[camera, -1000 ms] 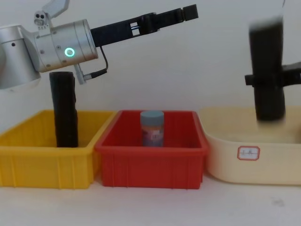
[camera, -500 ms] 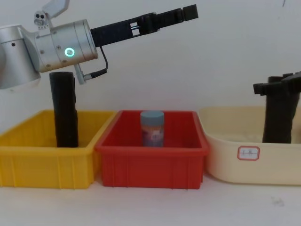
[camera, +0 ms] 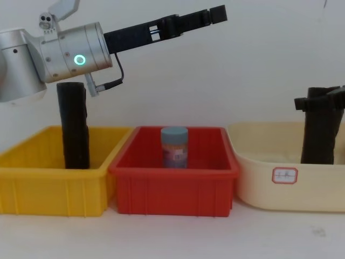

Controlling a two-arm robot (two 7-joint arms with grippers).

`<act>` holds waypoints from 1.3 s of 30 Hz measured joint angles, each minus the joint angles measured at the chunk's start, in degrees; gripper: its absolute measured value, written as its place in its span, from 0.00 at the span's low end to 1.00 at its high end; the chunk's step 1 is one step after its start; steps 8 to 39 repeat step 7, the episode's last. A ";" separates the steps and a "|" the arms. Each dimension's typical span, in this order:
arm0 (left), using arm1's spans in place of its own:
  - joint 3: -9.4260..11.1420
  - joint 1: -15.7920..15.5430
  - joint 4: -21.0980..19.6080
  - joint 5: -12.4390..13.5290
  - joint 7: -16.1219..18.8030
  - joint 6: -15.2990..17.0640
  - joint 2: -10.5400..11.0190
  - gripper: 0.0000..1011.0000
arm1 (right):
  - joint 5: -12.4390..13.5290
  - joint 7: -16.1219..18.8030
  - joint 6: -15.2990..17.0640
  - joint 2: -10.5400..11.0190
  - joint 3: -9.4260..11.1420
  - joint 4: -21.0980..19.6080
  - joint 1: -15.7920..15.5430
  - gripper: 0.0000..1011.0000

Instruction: Pick up the garbage bag with the one hand and transfer it to the other hand.

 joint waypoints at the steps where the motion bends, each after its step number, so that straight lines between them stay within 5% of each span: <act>1: 0.00 0.00 0.00 0.00 0.00 0.00 0.00 0.99 | 0.00 0.00 0.01 0.01 0.01 0.01 0.00 0.99; 39: 0.00 0.00 0.00 0.00 0.00 0.00 0.00 0.99 | 0.00 -0.04 0.08 0.04 0.04 0.05 -0.03 0.99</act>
